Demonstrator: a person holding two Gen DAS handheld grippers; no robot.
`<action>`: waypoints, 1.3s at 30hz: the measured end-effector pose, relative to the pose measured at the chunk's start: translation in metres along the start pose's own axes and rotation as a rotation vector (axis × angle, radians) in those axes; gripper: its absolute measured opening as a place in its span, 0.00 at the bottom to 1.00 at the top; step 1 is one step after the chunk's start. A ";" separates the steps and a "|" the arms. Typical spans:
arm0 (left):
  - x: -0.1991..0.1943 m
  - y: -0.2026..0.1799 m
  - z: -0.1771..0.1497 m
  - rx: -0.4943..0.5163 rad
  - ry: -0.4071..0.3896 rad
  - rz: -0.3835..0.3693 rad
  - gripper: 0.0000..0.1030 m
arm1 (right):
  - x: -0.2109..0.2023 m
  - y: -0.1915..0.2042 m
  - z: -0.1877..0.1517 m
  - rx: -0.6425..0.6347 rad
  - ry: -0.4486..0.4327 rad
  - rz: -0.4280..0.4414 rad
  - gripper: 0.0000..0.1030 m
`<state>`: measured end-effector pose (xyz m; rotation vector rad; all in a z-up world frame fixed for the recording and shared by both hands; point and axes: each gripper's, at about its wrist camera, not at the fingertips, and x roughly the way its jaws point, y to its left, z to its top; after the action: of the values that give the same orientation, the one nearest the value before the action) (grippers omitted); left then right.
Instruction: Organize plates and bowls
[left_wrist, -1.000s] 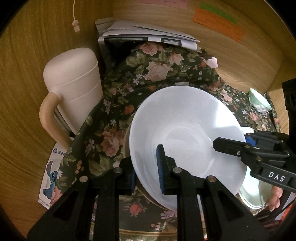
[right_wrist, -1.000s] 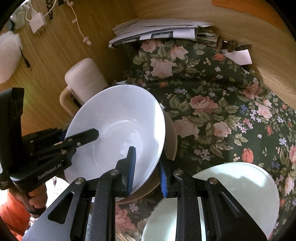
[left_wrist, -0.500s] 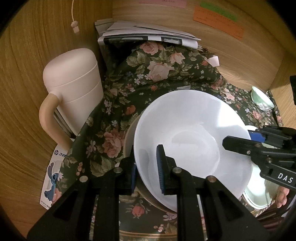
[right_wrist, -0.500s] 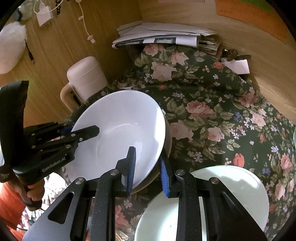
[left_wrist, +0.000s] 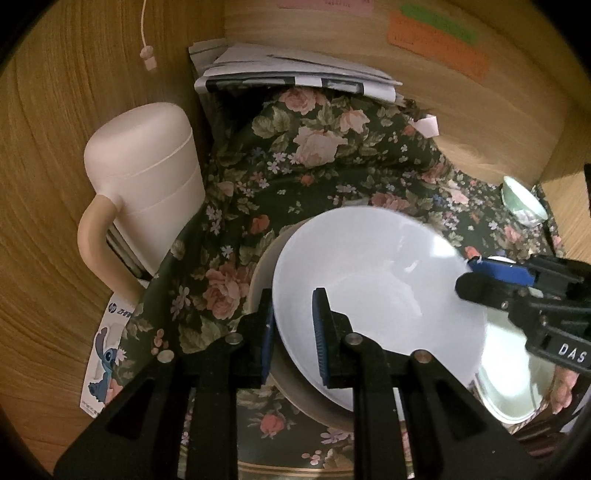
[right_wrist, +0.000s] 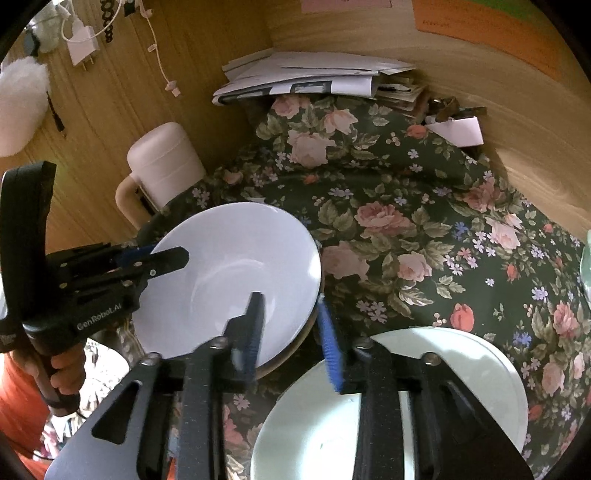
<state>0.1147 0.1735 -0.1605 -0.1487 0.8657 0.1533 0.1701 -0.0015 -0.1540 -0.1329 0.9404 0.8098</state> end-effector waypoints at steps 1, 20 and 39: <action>-0.001 0.000 0.001 0.004 -0.002 -0.002 0.23 | -0.001 0.000 0.000 0.003 -0.006 -0.005 0.45; -0.041 -0.036 0.029 0.078 -0.158 0.016 0.78 | -0.064 -0.026 0.003 0.047 -0.176 -0.055 0.76; -0.020 -0.150 0.075 0.204 -0.167 -0.181 0.84 | -0.130 -0.123 -0.013 0.182 -0.285 -0.243 0.79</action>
<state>0.1872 0.0396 -0.0867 -0.0219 0.6925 -0.0910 0.2016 -0.1666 -0.0910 0.0269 0.7068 0.4994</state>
